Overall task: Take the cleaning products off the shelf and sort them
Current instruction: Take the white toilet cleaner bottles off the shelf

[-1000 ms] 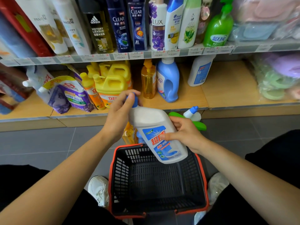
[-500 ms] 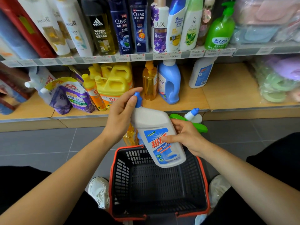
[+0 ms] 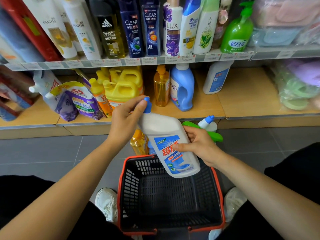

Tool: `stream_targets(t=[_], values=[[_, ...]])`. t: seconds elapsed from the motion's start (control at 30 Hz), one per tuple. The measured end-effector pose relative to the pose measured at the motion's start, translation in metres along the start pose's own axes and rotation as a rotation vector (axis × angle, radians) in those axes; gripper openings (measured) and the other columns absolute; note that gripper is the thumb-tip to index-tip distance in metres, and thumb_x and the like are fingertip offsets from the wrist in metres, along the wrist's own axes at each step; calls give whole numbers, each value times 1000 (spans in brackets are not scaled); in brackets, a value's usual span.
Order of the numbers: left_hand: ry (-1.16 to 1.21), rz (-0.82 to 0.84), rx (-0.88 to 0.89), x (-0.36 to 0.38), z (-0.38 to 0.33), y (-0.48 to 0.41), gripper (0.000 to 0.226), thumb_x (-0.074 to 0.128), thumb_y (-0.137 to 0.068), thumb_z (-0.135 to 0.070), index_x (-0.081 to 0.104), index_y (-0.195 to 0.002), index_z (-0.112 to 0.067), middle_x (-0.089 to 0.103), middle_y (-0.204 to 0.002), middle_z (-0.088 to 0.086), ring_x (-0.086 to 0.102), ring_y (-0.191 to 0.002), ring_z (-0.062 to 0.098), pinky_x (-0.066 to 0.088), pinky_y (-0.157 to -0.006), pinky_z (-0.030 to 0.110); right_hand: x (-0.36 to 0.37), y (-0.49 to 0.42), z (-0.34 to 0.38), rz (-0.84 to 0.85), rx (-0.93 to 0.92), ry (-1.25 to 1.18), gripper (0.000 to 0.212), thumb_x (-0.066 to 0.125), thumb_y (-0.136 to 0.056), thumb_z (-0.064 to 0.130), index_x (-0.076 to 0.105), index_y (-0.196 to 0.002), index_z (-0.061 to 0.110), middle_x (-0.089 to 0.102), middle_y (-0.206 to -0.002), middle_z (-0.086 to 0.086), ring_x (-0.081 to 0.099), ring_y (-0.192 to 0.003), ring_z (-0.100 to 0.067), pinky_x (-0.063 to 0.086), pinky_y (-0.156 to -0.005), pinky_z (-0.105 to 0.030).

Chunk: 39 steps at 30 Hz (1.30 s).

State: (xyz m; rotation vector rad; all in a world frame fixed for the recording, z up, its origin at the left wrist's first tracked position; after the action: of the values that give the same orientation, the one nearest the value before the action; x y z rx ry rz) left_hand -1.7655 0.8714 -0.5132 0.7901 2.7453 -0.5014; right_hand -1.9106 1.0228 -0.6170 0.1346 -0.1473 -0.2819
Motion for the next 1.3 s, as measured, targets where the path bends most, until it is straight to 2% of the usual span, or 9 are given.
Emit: stream_targets(t=[0.2,0.4,0.6,0.7,0.8,0.97,1.07,1.2,1.3], values=[[315,139,-145,13,8,-1,27,46,-105,-23,70,-117,-26,72,-120,1,65,-113,22,53,-96,38,-2,1,0,5,7,7,47,91,-69,18,73,-111,28,76,-110,-6,74,-100,-27,62,-75,-36],[236,125,-20,13,0,4,40,66,-96,-12,60,-133,-26,71,-124,-7,66,-117,12,56,-93,25,-6,2,4,-27,-7,2,48,90,-69,16,72,-113,25,76,-111,-7,74,-101,-28,62,-76,-38],[112,-35,-6,2,3,4,28,69,-95,-23,67,-123,-28,73,-113,-14,69,-107,6,56,-87,24,-7,1,3,-39,6,-23,44,89,-72,12,73,-111,23,76,-110,-8,74,-100,-28,62,-74,-37],[222,106,-104,21,17,11,30,54,-104,-21,63,-133,-18,75,-109,-9,70,-103,10,60,-81,28,-12,1,4,-78,14,-34,45,90,-69,20,72,-110,21,76,-109,-9,74,-99,-29,62,-75,-40],[307,259,-224,43,32,25,35,55,-102,-18,55,-137,-14,76,-108,4,73,-98,17,60,-74,28,-19,2,7,-127,13,-73,48,89,-67,22,70,-111,17,76,-108,-11,74,-98,-31,62,-75,-42],[224,530,-323,86,54,61,46,71,-90,-14,57,-133,-8,71,-125,8,69,-115,26,59,-90,41,-24,3,14,-205,8,-192,52,84,-70,23,65,-116,10,75,-110,-13,73,-99,-33,61,-75,-43],[232,574,-398,96,64,75,54,78,-82,-23,58,-132,-15,71,-126,3,68,-116,23,57,-97,48,-28,6,19,-239,13,-255,48,82,-72,25,65,-115,9,75,-112,-13,73,-101,-34,61,-78,-47],[200,664,-460,103,74,90,49,84,-79,-27,65,-124,-21,74,-121,-4,71,-112,17,59,-94,39,-34,9,27,-279,6,-313,49,77,-78,26,63,-121,8,73,-117,-13,71,-106,-32,60,-81,-49],[286,597,-498,103,74,93,51,86,-74,-30,67,-120,-20,75,-118,-2,72,-110,20,61,-88,35,-37,9,32,-299,-10,-356,50,75,-81,25,61,-125,7,71,-121,-13,71,-108,-31,59,-84,-48]])
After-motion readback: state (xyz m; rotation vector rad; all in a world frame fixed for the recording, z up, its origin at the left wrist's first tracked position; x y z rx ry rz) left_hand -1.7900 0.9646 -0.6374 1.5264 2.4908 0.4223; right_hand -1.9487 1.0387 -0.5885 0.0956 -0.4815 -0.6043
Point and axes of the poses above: each hand's wrist, its own y-axis away from the middle knuckle, its own x-axis out of the palm, z = x × y, the point moved 10 cm from there along -y, towards the middle knuckle
